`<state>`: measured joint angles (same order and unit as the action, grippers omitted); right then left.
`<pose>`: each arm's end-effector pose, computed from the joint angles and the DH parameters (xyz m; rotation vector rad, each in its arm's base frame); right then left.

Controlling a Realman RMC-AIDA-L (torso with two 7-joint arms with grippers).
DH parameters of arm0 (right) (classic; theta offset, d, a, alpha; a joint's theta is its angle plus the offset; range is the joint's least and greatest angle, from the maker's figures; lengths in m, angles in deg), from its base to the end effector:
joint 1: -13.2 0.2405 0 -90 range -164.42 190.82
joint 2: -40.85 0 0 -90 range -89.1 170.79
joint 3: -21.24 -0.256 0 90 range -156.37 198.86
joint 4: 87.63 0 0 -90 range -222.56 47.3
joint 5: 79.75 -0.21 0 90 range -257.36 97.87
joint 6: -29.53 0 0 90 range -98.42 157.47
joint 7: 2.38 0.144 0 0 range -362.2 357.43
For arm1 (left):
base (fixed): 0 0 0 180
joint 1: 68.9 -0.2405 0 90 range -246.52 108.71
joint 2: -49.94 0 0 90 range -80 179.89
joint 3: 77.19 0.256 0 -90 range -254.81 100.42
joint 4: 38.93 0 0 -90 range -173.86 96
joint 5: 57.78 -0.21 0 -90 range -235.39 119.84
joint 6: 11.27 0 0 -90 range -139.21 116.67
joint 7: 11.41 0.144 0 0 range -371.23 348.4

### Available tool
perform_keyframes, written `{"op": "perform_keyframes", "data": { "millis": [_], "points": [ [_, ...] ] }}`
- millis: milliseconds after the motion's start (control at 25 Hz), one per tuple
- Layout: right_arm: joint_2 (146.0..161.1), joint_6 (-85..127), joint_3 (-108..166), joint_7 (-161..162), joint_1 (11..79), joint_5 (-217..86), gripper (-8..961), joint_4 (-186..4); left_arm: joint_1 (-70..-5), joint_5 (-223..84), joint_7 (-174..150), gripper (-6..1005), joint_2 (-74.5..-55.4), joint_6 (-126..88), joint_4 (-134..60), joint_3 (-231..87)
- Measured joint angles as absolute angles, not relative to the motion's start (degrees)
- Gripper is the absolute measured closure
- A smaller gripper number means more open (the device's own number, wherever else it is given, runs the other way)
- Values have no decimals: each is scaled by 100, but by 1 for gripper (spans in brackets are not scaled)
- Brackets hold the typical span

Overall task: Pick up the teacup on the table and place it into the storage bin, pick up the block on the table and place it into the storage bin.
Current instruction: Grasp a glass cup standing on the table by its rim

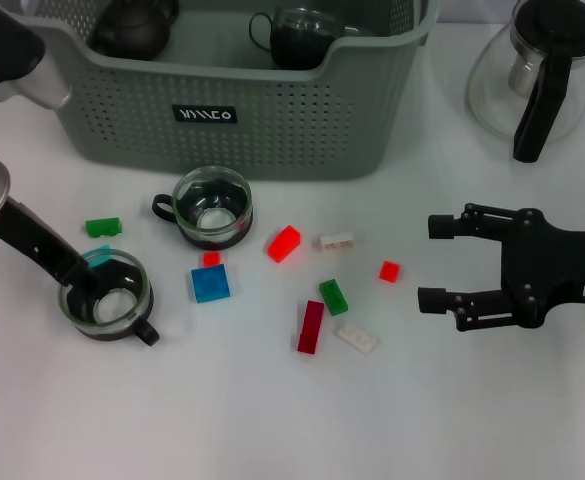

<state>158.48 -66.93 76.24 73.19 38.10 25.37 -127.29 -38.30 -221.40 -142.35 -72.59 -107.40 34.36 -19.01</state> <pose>0.2540 0.2910 -0.0105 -2.9358 0.4642 0.7743 -0.2675 0.3279 0.0384 -2.4894 -1.1293 0.6426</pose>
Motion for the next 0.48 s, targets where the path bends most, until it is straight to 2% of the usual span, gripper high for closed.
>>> {"op": "perform_keyframes", "data": {
  "millis": [80,240,480],
  "points": [
    [15847,-6694,7622,7311,3810,2537,-2,-12716,-3814,-22142,-14487,317,-7190,-10680,3318,-1786],
    [15845,-6696,7619,7280,3809,2537,-2,-12713,-3742,-22145,-14898,394,-7083,-10597,3133,-1784],
    [15844,-6698,7617,7281,3807,2537,-2,-12709,-3724,-22150,-15051,509,-7041,-10605,3066,-1785]
  ]
}}
